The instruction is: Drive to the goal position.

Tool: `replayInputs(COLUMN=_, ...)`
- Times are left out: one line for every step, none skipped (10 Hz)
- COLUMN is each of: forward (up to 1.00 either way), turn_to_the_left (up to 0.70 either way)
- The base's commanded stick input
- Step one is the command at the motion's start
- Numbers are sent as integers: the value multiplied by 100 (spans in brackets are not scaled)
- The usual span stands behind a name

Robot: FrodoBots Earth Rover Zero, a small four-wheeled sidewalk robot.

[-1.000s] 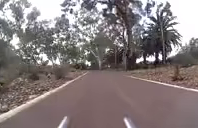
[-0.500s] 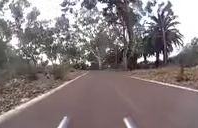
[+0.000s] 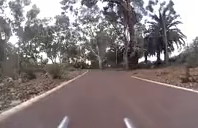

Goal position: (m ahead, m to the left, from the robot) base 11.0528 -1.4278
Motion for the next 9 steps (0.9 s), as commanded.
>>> replayInputs(forward=60, turn_to_the_left=0)
replayInputs(forward=60, turn_to_the_left=0)
replayInputs(forward=60, turn_to_the_left=0)
replayInputs(forward=60, turn_to_the_left=0)
replayInputs(forward=60, turn_to_the_left=0)
replayInputs(forward=60, turn_to_the_left=0)
replayInputs(forward=60, turn_to_the_left=0)
replayInputs(forward=60, turn_to_the_left=0)
replayInputs(forward=60, turn_to_the_left=0)
